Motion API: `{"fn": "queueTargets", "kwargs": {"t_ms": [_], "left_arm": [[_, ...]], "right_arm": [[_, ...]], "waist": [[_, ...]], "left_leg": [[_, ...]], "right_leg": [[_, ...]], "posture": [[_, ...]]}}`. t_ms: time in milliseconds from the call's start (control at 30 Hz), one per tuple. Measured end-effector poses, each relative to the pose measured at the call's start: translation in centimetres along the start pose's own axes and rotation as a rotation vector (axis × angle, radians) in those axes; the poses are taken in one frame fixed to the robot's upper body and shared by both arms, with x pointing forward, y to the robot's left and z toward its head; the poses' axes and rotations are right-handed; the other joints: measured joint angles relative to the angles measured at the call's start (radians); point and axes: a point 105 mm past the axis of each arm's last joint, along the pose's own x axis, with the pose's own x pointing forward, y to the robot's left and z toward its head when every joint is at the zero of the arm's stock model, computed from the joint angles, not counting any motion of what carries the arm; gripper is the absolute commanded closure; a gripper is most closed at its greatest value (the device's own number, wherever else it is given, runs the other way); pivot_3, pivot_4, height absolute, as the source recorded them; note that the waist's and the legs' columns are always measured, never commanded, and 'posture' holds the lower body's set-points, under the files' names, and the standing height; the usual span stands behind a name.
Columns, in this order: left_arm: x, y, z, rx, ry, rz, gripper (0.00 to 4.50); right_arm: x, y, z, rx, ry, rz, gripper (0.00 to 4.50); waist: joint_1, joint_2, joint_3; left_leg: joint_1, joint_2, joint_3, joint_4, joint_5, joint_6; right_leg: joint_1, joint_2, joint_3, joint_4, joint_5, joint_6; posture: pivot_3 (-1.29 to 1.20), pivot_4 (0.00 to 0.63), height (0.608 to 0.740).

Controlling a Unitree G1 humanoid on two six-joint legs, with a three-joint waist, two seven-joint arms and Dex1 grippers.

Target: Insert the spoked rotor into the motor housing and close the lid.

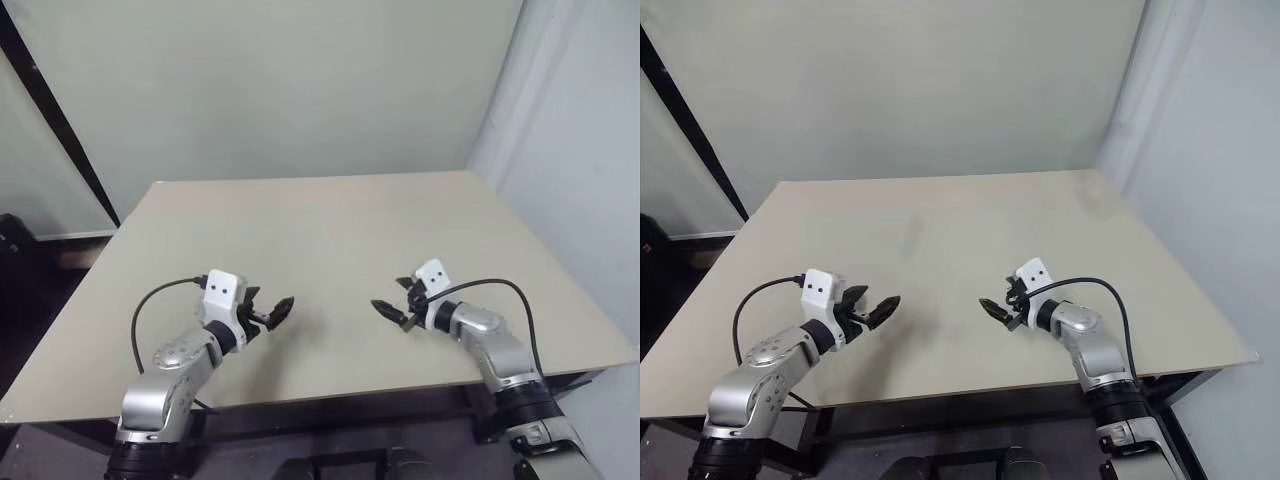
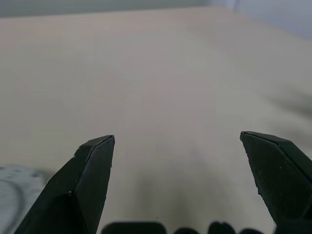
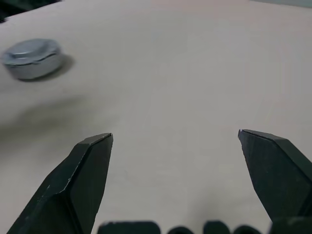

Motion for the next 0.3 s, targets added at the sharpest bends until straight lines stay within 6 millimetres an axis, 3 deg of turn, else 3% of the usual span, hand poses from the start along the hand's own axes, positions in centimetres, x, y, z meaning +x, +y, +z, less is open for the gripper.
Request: {"fn": "queueTargets", "kwargs": {"t_ms": [300], "left_arm": [[0.83, -0.50, -1.12, 0.002, 0.045, -0.040, 0.07]], "right_arm": [[-0.67, -0.84, -0.42, 0.023, -0.005, -0.066, 0.00]], "waist": [[0.000, 0.000, 0.000]], "left_leg": [[-0.001, 0.000, 0.001, 0.002, 0.000, 0.000]], "right_leg": [[0.000, 0.000, 0.000, -0.001, 0.000, 0.000]], "posture": [[0.00, 0.000, 0.740]]}}
